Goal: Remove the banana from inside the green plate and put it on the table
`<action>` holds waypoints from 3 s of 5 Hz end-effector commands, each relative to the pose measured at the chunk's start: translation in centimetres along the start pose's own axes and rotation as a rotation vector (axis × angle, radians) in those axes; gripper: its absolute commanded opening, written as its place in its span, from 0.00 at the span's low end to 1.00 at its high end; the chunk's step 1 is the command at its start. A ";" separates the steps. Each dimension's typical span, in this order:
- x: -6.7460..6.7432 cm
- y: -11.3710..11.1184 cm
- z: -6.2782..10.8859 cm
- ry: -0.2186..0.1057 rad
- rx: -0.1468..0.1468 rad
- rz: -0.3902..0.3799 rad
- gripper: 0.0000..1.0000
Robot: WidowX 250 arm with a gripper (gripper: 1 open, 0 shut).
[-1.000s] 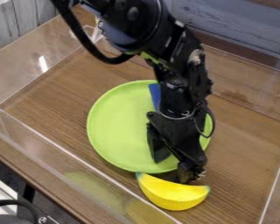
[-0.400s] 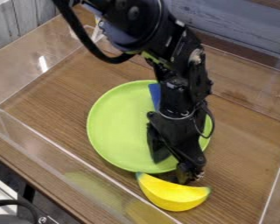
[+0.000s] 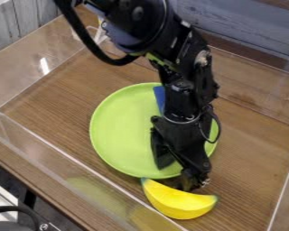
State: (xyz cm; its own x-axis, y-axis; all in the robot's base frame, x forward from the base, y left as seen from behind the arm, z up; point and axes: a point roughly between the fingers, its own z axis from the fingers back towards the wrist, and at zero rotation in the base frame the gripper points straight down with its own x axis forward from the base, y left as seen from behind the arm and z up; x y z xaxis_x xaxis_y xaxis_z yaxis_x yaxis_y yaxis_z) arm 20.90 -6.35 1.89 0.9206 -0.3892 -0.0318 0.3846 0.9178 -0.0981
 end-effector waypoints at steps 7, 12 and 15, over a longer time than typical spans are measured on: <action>0.8 1.4 8.9 -0.136 0.056 0.060 1.00; 1.9 2.5 7.3 -0.134 0.072 0.068 1.00; 2.1 2.8 7.0 -0.138 0.064 0.073 0.00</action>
State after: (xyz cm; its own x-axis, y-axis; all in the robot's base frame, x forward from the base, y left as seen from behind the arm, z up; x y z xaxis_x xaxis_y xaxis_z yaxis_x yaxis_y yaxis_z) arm 23.84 -4.13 7.47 0.9489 -0.3104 0.0563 0.3130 0.9486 -0.0462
